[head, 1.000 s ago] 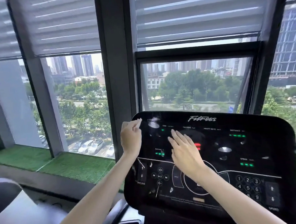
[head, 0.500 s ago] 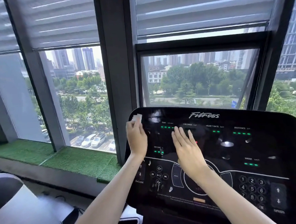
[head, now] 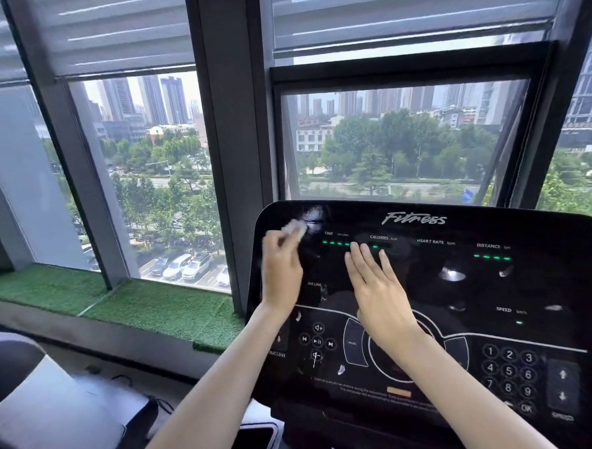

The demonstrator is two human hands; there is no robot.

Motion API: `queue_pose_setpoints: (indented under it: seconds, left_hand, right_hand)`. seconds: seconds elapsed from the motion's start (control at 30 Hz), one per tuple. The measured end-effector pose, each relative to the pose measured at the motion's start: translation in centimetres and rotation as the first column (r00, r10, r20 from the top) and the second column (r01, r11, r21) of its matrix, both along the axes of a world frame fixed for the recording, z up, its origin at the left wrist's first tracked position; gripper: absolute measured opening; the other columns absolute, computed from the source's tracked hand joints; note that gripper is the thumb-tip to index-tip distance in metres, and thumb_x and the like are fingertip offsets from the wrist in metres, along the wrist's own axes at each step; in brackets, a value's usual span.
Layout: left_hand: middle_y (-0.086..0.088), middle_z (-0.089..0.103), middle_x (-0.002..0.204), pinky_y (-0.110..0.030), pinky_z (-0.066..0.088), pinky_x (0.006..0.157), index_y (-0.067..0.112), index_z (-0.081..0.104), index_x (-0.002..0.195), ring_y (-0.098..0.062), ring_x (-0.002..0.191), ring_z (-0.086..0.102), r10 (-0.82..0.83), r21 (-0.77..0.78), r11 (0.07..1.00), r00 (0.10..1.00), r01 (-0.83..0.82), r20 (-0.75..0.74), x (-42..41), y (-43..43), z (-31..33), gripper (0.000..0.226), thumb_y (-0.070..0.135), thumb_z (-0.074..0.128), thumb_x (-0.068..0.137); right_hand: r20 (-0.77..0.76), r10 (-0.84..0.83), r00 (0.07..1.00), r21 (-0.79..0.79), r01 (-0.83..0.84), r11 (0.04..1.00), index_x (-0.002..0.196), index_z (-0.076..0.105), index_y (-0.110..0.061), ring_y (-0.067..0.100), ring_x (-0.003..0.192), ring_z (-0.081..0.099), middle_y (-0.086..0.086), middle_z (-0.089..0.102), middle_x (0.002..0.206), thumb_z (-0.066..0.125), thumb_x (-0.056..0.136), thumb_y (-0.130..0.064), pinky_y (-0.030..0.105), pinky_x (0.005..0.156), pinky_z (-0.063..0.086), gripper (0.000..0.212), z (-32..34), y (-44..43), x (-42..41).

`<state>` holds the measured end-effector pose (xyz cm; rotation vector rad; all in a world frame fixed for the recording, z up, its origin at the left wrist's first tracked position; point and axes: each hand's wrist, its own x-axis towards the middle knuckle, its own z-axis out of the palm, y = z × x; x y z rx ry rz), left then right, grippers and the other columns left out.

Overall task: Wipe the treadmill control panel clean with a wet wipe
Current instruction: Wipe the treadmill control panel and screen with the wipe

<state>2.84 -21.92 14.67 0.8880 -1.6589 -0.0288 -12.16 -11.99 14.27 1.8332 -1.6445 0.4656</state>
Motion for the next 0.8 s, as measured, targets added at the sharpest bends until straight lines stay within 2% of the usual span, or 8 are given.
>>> queue_pose_setpoints:
  seconds: [0.07,0.2,0.33,0.47,0.5,0.63,0.73,0.8]
  left_hand:
    - [-0.003,0.045,0.102,-0.019,0.039,0.097,0.014,0.053,0.13,-0.011,0.108,0.045,0.122,0.128,0.986,0.987,-0.108,-0.107,-0.2,0.1,0.5,0.046,-0.008,0.047,0.09]
    - [-0.003,0.049,0.11,-0.015,0.039,0.094,0.009,0.054,0.128,-0.009,0.105,0.045,-0.148,-0.065,0.982,0.936,0.178,0.32,-0.3,1.5,0.0,0.037,0.001,0.049,0.093]
    - [0.002,0.043,0.099,-0.027,0.044,0.095,0.012,0.055,0.129,-0.016,0.099,0.049,0.114,0.106,0.989,0.988,-0.103,-0.103,0.7,0.0,0.6,0.044,-0.008,0.05,0.09]
    - [-0.009,0.051,0.111,-0.023,0.041,0.098,0.007,0.052,0.13,-0.015,0.108,0.049,-0.232,-0.058,0.96,0.897,0.273,0.377,-1.0,2.0,-0.3,0.039,-0.002,0.05,0.092]
    - [-0.009,0.051,0.111,-0.023,0.04,0.099,0.008,0.054,0.129,-0.019,0.11,0.051,-0.244,-0.034,0.961,0.9,0.274,0.36,-0.7,1.7,0.2,0.037,-0.002,0.049,0.093]
    - [-0.003,0.048,0.1,-0.007,0.032,0.099,0.014,0.055,0.128,-0.021,0.109,0.055,0.019,0.134,0.991,0.988,0.001,-0.153,-0.1,0.9,1.0,0.038,0.001,0.047,0.094]
    - [0.002,0.048,0.107,-0.018,0.037,0.103,0.009,0.055,0.128,-0.02,0.113,0.053,-0.279,-0.002,0.959,0.944,0.284,0.179,-1.7,2.8,-0.2,0.035,0.003,0.05,0.094]
    - [0.005,0.047,0.105,-0.02,0.04,0.101,0.007,0.057,0.126,-0.016,0.109,0.054,-0.342,-0.032,0.932,0.904,0.361,0.257,-0.9,2.5,0.3,0.034,0.002,0.053,0.093]
  right_hand:
    - [0.011,0.002,1.0,-0.002,-0.002,1.0,0.128,0.047,0.011,0.039,0.128,0.042,0.027,0.044,0.137,0.069,0.052,0.008,0.054,0.105,0.033,0.079,0.0,0.0,0.2]
    - [0.007,-0.003,1.0,0.002,0.003,1.0,0.128,0.047,0.01,0.037,0.128,0.042,0.026,0.043,0.138,0.071,0.051,0.009,0.052,0.107,0.031,0.081,0.0,0.0,0.0]
    - [0.001,-0.004,1.0,0.018,0.004,1.0,0.128,0.047,0.01,0.038,0.128,0.042,0.026,0.044,0.137,0.074,0.048,0.006,0.053,0.106,0.03,0.084,0.0,-0.1,0.5]
    - [-0.007,-0.018,1.0,0.026,0.018,1.0,0.129,0.047,0.008,0.036,0.129,0.041,0.025,0.044,0.138,0.074,0.053,0.005,0.051,0.108,0.028,0.081,0.4,0.2,0.3]
    - [-0.014,-0.018,1.0,0.024,0.019,1.0,0.129,0.047,0.009,0.036,0.129,0.042,0.024,0.044,0.138,0.074,0.052,0.005,0.051,0.108,0.029,0.081,0.4,0.2,0.1]
    - [0.009,-0.025,1.0,0.044,0.025,0.999,0.128,0.048,0.01,0.038,0.128,0.042,0.026,0.044,0.137,0.076,0.046,0.006,0.052,0.106,0.031,0.086,0.3,0.2,0.5]
    - [0.004,-0.031,0.999,0.058,0.031,0.998,0.128,0.047,0.009,0.037,0.128,0.042,0.025,0.044,0.138,0.081,0.043,0.001,0.052,0.107,0.031,0.092,0.3,0.3,0.5]
    - [-0.008,-0.039,0.999,0.061,0.039,0.997,0.129,0.047,0.009,0.036,0.128,0.043,0.024,0.044,0.138,0.082,0.042,-0.001,0.053,0.106,0.031,0.094,0.5,0.4,0.5]
